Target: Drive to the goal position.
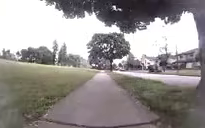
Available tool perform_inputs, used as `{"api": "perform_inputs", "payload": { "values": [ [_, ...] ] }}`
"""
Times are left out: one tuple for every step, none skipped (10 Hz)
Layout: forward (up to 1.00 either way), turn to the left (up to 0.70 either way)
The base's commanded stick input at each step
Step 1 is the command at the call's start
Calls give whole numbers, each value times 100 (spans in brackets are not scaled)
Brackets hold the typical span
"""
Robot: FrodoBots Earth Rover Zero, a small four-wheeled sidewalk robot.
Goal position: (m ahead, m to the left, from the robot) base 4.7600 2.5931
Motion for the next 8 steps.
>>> {"api": "perform_inputs", "payload": {
  "values": [
    [70,0],
    [70,0],
    [70,0],
    [70,0],
    [70,0],
    [70,0],
    [70,0],
    [70,0]
  ]
}}
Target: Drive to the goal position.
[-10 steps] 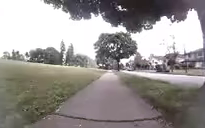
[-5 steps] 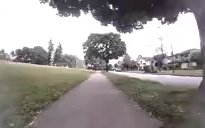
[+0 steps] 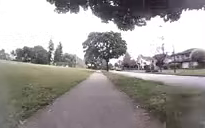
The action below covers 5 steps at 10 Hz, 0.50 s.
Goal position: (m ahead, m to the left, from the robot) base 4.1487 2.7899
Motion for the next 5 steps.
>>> {"api": "perform_inputs", "payload": {
  "values": [
    [70,0],
    [70,0],
    [70,0],
    [70,0],
    [70,0]
  ]
}}
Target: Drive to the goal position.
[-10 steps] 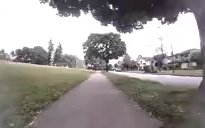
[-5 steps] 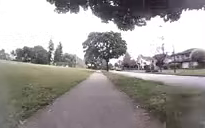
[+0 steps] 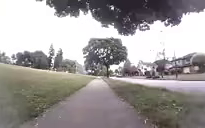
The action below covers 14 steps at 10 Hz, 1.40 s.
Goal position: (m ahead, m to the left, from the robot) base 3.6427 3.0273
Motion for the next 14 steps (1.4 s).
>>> {"api": "perform_inputs", "payload": {
  "values": [
    [70,0],
    [70,0],
    [70,0],
    [70,0],
    [70,0],
    [70,0],
    [70,0],
    [70,0],
    [70,0],
    [70,0],
    [70,0],
    [70,0],
    [70,0],
    [70,0]
  ]
}}
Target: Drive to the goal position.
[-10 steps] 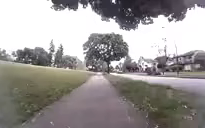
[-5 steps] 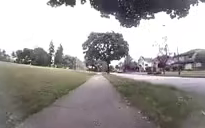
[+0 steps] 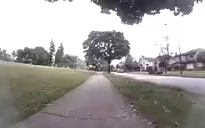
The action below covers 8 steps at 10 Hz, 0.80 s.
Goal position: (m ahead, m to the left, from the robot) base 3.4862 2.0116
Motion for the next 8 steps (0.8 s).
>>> {"api": "perform_inputs", "payload": {
  "values": [
    [70,0],
    [70,0],
    [70,0],
    [70,0],
    [70,0],
    [70,0],
    [70,0],
    [70,0]
  ]
}}
